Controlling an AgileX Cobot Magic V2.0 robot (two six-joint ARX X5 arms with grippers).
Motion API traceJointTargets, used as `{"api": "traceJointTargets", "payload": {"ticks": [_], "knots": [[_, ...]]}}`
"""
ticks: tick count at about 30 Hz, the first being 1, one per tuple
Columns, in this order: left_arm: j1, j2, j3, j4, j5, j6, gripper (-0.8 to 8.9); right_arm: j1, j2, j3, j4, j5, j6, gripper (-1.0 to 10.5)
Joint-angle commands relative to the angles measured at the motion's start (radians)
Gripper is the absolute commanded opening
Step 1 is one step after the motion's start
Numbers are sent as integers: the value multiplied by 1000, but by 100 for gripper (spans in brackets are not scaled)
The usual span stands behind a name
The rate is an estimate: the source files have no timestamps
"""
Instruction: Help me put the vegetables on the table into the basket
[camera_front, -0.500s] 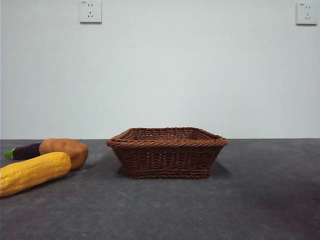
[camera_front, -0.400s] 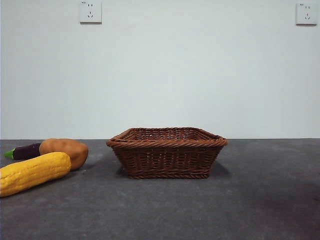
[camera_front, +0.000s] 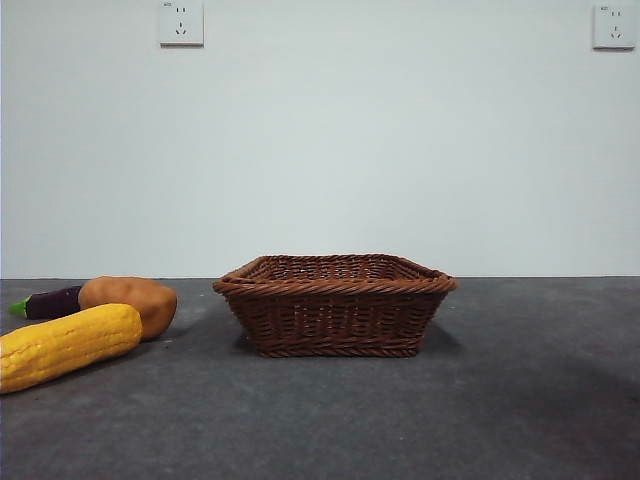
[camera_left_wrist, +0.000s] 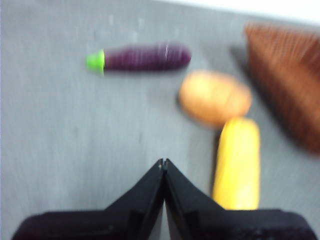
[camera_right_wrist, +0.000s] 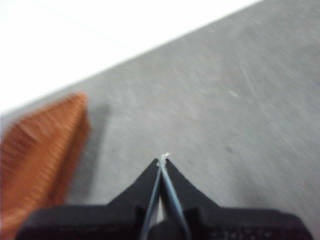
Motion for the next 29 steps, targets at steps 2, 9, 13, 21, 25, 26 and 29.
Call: {"api": "traceJointTargets", "payload": {"ticks": [2,9,13,21,25,26,29], "knots": [[-1,37,123,-28,40,-32,-6,0,40,95,11,-32,72,-11],[-2,175,347,-179,108,-9,-6,0,206,321,-130,-215,23,-10],[-3,252,474,-299,153,49,-6,0,327,505,-310,-301,-93,-10],[-32,344,734,-551,237,166,-6,0,535,879,-628,-312,-294,-10],[-74,385,860,-673,237,199,-6,0,618,1028,-762,-313,-356,-10],[-82,390,871,-687,237,212,-6,0,624,1039,-776,-313,-370,-10],[-111,412,925,-755,237,237,-6,1,654,1081,-850,-322,-399,-10]]}}
